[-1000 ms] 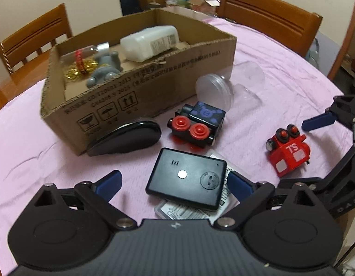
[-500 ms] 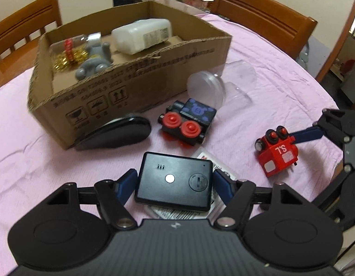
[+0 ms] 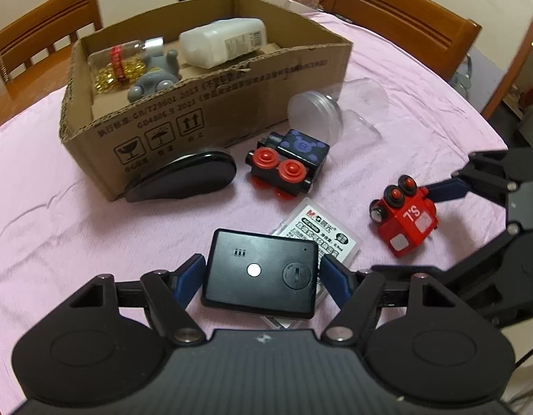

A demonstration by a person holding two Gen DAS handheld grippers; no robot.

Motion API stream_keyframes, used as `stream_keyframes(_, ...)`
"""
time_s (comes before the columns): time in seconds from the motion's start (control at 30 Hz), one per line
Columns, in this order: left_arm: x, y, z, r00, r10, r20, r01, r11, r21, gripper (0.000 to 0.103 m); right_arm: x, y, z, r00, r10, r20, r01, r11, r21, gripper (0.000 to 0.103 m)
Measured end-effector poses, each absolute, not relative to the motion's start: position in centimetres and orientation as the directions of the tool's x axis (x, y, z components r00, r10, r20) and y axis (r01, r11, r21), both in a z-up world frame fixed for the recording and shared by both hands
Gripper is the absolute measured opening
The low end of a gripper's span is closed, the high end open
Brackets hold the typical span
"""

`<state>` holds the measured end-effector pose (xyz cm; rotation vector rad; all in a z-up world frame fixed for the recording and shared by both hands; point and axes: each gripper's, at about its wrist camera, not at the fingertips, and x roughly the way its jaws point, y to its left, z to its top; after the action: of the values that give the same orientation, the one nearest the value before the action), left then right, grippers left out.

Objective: Organize rigid objects
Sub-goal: 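Lift the black device with the left tool while the right tool grasps the red toy car, then carry the black device and red toy car over the box with both tools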

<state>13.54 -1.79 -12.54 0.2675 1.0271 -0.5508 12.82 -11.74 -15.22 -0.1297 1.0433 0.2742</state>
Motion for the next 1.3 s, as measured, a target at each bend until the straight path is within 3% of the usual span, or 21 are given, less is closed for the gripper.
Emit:
stream_keyframes(0.23,13.3,-2.5,-12.3,0.390,-0.309,-0.868,0.626,0.780,0.003,0.071,12.7,-10.9,-15.3,0.490,0.120,-0.864,-0.271,0.962,-0.020,0.079)
stream_keyframes(0.4,13.5,-2.3,-12.3,0.371,-0.315,-0.874,0.618,0.786,-0.021,0.069,13.0,-11.5,-14.9,0.492,0.109,-0.864,-0.254,0.967,-0.023,0.058)
stream_keyframes(1.3,16.0,-1.8,-4.1,0.450,-0.268,-0.852,0.537,0.844,0.017,0.069,15.8,-13.4,-7.2,0.492,0.207,-0.845,-0.455,0.889,-0.047,0.056)
